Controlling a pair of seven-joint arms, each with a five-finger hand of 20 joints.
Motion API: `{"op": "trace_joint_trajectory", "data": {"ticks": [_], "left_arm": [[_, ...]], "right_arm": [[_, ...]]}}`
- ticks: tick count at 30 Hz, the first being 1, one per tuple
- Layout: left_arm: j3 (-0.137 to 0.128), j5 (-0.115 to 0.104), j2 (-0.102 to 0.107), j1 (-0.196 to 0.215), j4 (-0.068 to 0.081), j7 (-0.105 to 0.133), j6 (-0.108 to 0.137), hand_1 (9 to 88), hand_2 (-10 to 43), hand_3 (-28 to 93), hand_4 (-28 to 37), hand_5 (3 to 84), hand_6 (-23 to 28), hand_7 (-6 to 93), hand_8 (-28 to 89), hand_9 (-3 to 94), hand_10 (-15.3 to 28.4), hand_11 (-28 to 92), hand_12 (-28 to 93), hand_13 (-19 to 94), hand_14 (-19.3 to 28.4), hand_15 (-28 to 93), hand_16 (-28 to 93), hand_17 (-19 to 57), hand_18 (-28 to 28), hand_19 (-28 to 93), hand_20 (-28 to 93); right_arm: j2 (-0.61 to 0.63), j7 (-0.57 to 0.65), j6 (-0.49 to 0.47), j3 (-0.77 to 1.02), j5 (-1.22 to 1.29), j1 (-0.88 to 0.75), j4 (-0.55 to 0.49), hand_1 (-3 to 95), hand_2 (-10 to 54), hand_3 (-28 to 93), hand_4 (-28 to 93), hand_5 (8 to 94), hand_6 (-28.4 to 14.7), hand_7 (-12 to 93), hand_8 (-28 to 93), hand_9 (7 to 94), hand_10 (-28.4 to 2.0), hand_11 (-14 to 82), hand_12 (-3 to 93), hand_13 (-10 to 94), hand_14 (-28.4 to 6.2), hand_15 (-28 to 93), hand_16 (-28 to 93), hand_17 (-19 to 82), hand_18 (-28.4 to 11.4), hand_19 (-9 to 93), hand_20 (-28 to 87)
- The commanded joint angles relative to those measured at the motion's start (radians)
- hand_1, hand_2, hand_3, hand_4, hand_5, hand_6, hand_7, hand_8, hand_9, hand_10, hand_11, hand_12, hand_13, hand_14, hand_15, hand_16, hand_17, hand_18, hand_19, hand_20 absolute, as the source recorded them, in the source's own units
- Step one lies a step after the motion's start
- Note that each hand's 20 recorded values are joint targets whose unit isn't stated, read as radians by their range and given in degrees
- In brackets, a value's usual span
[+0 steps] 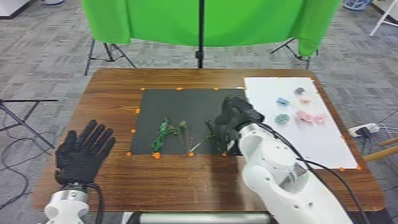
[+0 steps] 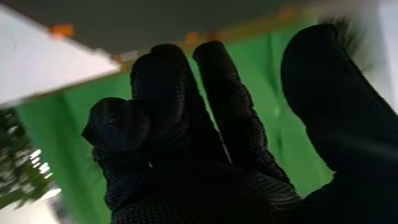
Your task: Arrange flowers
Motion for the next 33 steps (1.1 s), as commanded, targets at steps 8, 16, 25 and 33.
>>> {"op": "trace_joint_trajectory", "data": {"ticks": [8, 16, 25, 33], "left_arm": [[-0.001, 0.009, -0.006, -0.001, -0.007, 0.032, -0.037, 25.6, 17.1, 75, -28.3, 43.3, 9.6, 10.1, -9, 35.6, 15.4, 18, 9, 26, 16.1, 31, -7, -7.6, 13.3, 33, 11], [-0.004, 0.006, -0.002, -0.013, -0.003, 0.03, -0.03, 25.7, 17.1, 75, -28.3, 43.3, 9.6, 10.2, -9, 35.7, 15.4, 18, 9, 26, 16.1, 31, -7, -7.6, 13.4, 33, 11], [-0.002, 0.005, -0.004, -0.018, -0.002, 0.026, -0.023, 25.7, 17.2, 75, -28.3, 43.4, 9.6, 10.2, -9, 35.9, 15.4, 18, 9, 26, 16.1, 31, -7, -7.5, 13.3, 33, 11], [-0.033, -0.004, -0.003, 0.014, -0.013, 0.054, -0.018, 25.7, 17.1, 75, -28.3, 43.4, 9.6, 10.3, -9, 35.9, 15.4, 18, 9, 26, 16.1, 31, -7, -7.5, 13.4, 33, 11]], "right_arm": [[0.131, 0.009, -0.005, 0.269, -0.073, -0.084, 0.091, 42.2, -9.5, 84, -28, 49.0, -7.6, 19, -14, 41.6, -21.7, 17.2, 14.5, 46, -19.3, 71, 15, 34, -26.4, 93, 57], [0.098, -0.025, -0.05, 0.267, -0.07, -0.099, 0.156, 44.2, -9.5, 84, -28, 48.9, -5.8, 18, -14, 43.2, -19.3, 16.7, 14.2, 46, -18.0, 70, 14, 33, -25.9, 93, 55], [0.09, -0.026, 0.031, 0.24, -0.093, -0.11, 0.198, 54.5, -9.5, 76, -28, 59.7, -3.2, 24, -16, 59.7, -16.8, 30.2, 18.2, 57, -13.0, 64, 29, 34, -24.5, 93, 52], [0.102, -0.064, 0.096, 0.213, -0.086, -0.074, 0.083, 61.5, -9.5, 73, -28, 66.6, -3.1, 37, -5, 74.2, -12.9, 24.6, 39.5, 64, -10.5, 63, 36, 36, -23.5, 93, 53]]}}
